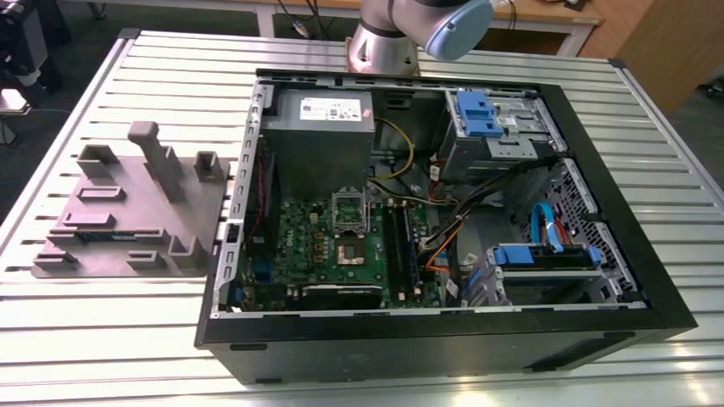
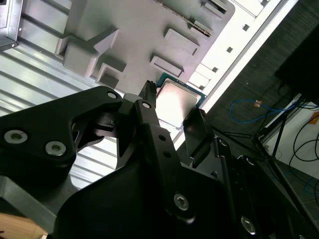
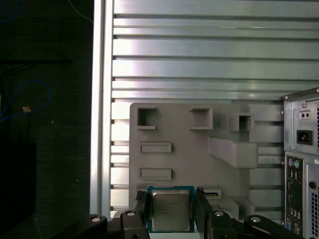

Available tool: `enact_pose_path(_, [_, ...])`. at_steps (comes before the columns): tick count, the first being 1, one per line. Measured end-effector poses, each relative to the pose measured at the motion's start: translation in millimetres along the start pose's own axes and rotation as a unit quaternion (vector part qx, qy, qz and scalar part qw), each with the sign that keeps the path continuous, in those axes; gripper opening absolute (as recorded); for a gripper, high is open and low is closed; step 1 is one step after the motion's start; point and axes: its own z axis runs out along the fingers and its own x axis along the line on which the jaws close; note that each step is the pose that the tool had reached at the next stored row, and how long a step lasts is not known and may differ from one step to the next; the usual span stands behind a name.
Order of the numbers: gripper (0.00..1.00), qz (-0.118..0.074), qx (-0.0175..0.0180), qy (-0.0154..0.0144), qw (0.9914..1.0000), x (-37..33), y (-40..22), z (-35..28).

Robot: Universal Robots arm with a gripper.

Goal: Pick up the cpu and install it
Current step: 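Pick up the cpu and move it towards the insertion slot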

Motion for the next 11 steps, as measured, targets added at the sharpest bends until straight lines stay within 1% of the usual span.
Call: enact_pose_path(11, [0.47, 0.0, 0.0, 0.0, 1.0, -3.5, 0.0, 0.0])
